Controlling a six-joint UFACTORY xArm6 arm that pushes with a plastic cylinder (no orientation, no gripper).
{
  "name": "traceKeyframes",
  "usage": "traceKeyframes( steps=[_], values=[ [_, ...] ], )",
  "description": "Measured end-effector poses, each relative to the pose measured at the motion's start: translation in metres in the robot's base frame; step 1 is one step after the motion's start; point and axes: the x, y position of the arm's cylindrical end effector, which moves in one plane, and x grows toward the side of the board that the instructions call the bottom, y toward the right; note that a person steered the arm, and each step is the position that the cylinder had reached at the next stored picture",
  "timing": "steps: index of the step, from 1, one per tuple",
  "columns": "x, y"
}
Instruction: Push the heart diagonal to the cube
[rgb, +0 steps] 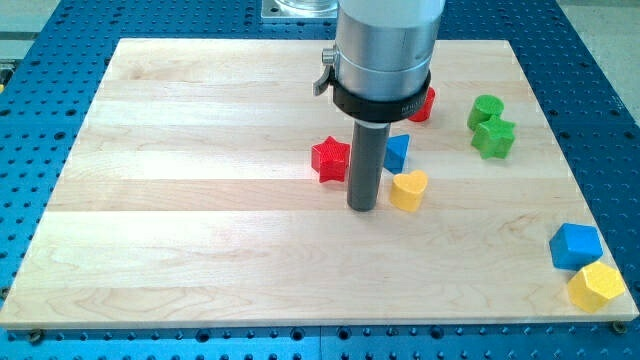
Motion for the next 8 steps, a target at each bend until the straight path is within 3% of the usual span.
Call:
traceKeyframes(
  steps=[2, 4, 6, 8],
  values=[
    [-0.004, 0.074],
    [-0.005, 0.074],
    [-0.048, 0.076],
    [-0.051, 0.153]
  ],
)
